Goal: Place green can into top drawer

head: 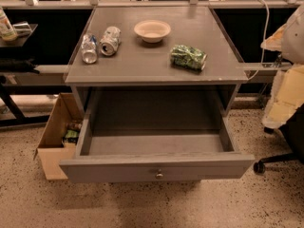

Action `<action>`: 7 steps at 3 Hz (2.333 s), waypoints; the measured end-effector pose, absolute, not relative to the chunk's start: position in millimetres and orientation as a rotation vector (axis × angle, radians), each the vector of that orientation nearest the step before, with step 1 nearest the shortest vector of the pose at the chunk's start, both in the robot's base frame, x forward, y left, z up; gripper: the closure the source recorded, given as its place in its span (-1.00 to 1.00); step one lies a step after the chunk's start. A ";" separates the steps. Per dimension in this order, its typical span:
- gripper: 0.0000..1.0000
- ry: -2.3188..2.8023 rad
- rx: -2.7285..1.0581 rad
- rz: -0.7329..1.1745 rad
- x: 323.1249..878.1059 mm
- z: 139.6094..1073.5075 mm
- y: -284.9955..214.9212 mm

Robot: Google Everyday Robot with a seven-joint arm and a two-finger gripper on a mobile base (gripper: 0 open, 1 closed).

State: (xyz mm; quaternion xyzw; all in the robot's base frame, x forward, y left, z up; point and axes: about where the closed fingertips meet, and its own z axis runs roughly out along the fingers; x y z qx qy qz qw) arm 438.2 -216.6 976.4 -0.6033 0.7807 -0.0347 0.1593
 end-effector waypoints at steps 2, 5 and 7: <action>-1.00 2.214 -1.637 -0.006 480.0 965.9 -218.2; -1.00 2.172 -1.531 0.117 548.7 933.2 -201.7; -1.00 2.127 -1.416 0.192 645.5 905.1 -177.1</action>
Offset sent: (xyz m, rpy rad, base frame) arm 0.0864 -0.0065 -0.0228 0.2054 -0.0094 -0.0631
